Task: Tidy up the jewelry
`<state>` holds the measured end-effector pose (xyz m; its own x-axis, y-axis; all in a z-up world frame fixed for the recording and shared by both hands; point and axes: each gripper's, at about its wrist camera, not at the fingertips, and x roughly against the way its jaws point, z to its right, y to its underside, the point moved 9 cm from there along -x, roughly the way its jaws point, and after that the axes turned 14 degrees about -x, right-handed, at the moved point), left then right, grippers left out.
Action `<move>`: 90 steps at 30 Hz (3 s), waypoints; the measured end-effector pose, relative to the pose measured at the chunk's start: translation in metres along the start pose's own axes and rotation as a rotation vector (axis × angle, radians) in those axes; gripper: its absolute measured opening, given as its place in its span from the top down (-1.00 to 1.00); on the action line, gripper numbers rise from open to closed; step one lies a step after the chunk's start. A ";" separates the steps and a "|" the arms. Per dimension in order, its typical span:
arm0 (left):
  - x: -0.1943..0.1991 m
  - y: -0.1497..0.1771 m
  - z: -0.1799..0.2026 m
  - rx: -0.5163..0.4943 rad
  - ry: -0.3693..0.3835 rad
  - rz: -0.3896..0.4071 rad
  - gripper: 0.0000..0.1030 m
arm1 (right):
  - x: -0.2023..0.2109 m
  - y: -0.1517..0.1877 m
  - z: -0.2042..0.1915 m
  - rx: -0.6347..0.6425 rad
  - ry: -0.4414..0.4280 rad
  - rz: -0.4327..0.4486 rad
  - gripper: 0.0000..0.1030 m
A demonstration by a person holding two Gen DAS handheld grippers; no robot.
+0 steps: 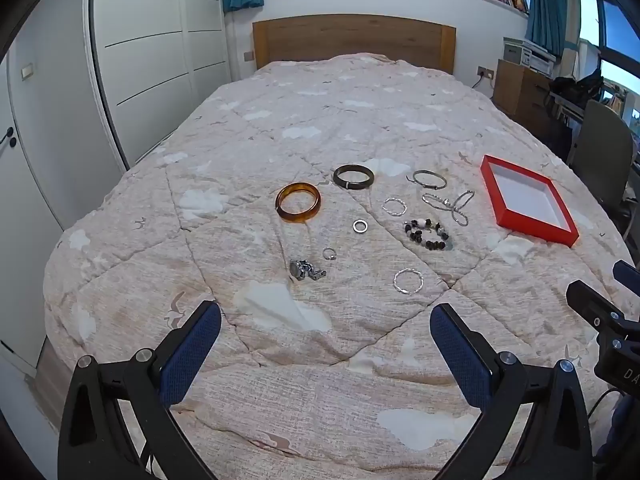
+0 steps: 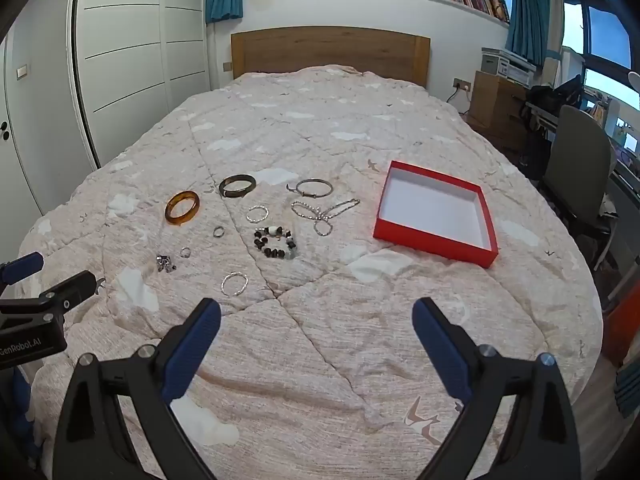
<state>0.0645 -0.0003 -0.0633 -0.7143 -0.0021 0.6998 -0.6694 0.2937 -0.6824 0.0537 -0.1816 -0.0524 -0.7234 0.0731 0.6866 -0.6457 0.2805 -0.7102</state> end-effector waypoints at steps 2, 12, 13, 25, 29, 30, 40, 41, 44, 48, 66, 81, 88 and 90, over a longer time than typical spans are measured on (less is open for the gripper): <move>-0.001 0.000 0.001 0.002 0.000 0.003 -0.99 | -0.001 -0.001 0.000 0.002 0.006 -0.004 -0.88; -0.010 0.005 0.000 0.011 0.014 0.001 -0.99 | -0.013 0.005 0.003 0.000 0.008 -0.023 -0.88; -0.011 0.005 0.000 0.009 0.014 0.000 -0.99 | -0.013 0.005 0.004 -0.001 0.007 -0.024 -0.88; -0.015 0.005 0.002 -0.005 0.008 -0.012 -0.99 | -0.019 0.010 0.003 -0.001 0.002 -0.044 -0.88; -0.020 0.005 0.000 -0.010 -0.004 -0.019 -0.99 | -0.023 0.012 0.000 0.015 -0.007 -0.058 -0.88; -0.020 0.005 -0.001 -0.011 -0.007 -0.017 -0.99 | -0.024 0.013 -0.001 0.016 -0.012 -0.066 -0.88; -0.028 0.008 -0.003 -0.024 -0.010 -0.024 -0.99 | -0.036 0.020 -0.004 0.017 -0.029 -0.129 -0.88; -0.030 0.009 -0.003 -0.026 -0.009 -0.027 -0.99 | -0.037 0.020 -0.004 0.020 -0.030 -0.132 -0.88; -0.034 0.012 -0.004 -0.025 -0.001 -0.039 -0.99 | -0.041 0.022 -0.006 0.031 -0.034 -0.143 -0.88; -0.036 0.008 -0.004 -0.027 0.006 -0.052 -0.99 | -0.046 0.025 -0.011 0.054 -0.041 -0.161 -0.87; -0.063 0.010 -0.009 -0.048 0.007 -0.091 -0.99 | -0.070 0.026 -0.021 0.091 -0.081 -0.205 -0.86; -0.096 0.005 -0.049 -0.006 0.021 -0.121 -0.76 | -0.100 0.019 -0.031 0.123 -0.134 -0.241 -0.57; -0.130 0.004 -0.053 0.000 0.083 -0.164 -0.42 | -0.126 0.026 -0.049 0.151 -0.216 -0.324 -0.21; -0.141 0.004 -0.052 0.005 0.112 -0.178 -0.31 | -0.135 0.029 -0.058 0.170 -0.246 -0.351 -0.14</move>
<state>0.1735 0.0511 -0.1539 -0.5582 0.0527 0.8280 -0.7840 0.2933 -0.5471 0.1464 -0.1278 -0.1567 -0.4768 -0.2331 0.8475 -0.8782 0.0854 -0.4706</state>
